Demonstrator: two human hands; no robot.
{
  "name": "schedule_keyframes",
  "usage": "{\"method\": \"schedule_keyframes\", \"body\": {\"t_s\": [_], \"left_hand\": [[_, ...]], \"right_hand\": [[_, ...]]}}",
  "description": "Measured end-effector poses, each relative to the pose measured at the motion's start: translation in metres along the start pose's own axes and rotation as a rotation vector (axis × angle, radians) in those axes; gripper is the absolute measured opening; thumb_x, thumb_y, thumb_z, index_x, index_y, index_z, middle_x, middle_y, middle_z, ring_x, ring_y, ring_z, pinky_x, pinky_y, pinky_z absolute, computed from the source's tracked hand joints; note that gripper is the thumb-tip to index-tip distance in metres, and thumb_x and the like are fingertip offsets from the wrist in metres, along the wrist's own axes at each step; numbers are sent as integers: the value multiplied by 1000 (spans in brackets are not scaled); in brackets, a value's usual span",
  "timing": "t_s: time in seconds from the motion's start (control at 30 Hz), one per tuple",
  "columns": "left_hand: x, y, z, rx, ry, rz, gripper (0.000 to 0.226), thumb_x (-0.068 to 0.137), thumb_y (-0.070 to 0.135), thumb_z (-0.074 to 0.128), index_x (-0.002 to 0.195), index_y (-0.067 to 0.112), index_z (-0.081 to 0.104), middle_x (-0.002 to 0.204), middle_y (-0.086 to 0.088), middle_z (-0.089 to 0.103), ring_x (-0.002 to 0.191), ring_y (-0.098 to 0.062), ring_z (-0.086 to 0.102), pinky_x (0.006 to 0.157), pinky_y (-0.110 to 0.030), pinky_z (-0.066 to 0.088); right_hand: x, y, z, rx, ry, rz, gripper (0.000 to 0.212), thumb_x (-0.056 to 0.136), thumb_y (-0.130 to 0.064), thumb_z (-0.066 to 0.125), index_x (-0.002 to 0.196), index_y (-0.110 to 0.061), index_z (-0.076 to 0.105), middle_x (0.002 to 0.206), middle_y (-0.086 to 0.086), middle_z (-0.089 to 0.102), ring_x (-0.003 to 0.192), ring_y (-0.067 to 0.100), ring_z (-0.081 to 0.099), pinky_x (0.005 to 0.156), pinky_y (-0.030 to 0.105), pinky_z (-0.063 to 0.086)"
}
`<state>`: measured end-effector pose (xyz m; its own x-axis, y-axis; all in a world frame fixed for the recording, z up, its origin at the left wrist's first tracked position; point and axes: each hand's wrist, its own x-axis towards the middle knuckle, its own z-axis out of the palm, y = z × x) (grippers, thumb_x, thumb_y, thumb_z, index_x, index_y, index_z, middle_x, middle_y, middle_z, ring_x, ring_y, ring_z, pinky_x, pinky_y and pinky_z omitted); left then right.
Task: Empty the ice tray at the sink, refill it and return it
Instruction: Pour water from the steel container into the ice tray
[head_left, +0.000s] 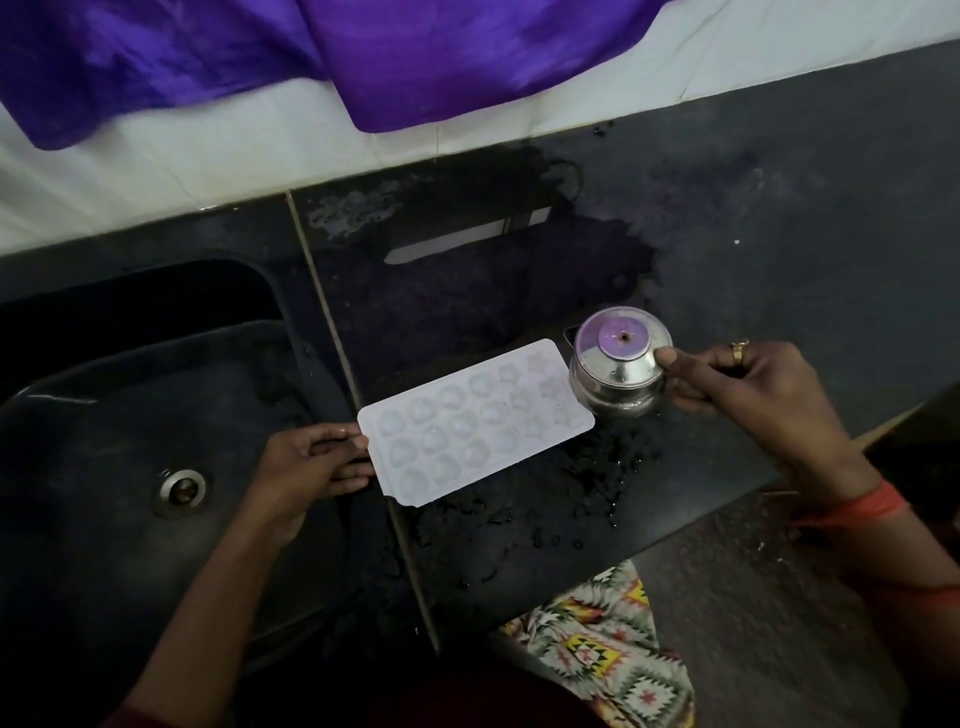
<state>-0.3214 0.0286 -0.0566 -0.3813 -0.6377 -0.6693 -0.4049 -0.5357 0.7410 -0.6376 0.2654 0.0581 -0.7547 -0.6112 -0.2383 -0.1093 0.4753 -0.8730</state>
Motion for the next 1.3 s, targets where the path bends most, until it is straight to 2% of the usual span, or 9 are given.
{"method": "schedule_keyframes", "body": {"t_s": [0.17,0.3,0.43,0.6,0.77,0.93,1.1,1.17,1.3], "left_hand": [[2,-1,0,-15,12,-9,12,88,5,72,100,4,71,84,-12,77,71,-21,76,57,-25,60],[2,-1,0,-23,12,-9,11,88,4,71,99,3,70,81,-11,77,70,-21,76,56,-24,60],[3,-1,0,-25,12,-13,12,88,4,71,99,3,70,82,-12,77,70,-21,76,57,-25,61],[2,-1,0,-27,11,-14,13,88,3,71,101,2,70,83,-13,77,70,-21,76,60,-26,62],[-1,1,1,-29,10,-11,12,89,1,69,101,1,70,84,-14,76,67,-18,75,59,-25,61],[-1,1,1,-21,6,-10,14,89,0,69,103,0,69,89,-17,75,67,-17,75,59,-24,61],[-1,1,0,-20,0,-10,15,89,0,68,105,-1,69,92,-19,75,69,-18,75,59,-24,61],[-1,1,1,-23,-2,-10,16,90,0,68,105,-2,68,91,-19,75,68,-18,75,59,-24,61],[-1,1,1,-31,0,-13,15,89,-1,68,104,-2,68,91,-19,75,68,-19,75,60,-25,62]], "right_hand": [[2,-2,-1,-32,-32,11,33,73,-55,80,75,-23,80,71,0,77,70,12,76,63,11,54],[5,-4,-1,-59,-27,35,36,71,-59,80,74,-23,80,70,-2,77,69,12,76,61,9,53],[9,-3,-1,-77,-28,61,39,68,-61,81,76,-23,80,72,-1,77,71,13,76,68,18,59],[10,-3,-1,-93,-44,70,43,65,-64,80,79,-23,81,74,-1,78,73,14,76,71,20,60],[8,-6,1,-89,-48,80,40,67,-60,80,79,-22,80,75,-1,78,72,13,76,62,11,55],[9,-6,0,-134,-48,91,39,71,-56,80,79,-18,80,75,0,78,72,13,76,72,17,59],[7,-12,1,-125,-44,81,32,75,-46,80,77,-14,79,69,-2,76,63,6,73,55,5,49],[7,-14,1,-124,-48,87,31,75,-45,79,78,-15,79,71,-1,77,64,7,74,56,6,51],[9,-13,1,-135,-55,103,33,74,-47,80,79,-14,80,76,1,78,72,13,76,69,17,60]]}}
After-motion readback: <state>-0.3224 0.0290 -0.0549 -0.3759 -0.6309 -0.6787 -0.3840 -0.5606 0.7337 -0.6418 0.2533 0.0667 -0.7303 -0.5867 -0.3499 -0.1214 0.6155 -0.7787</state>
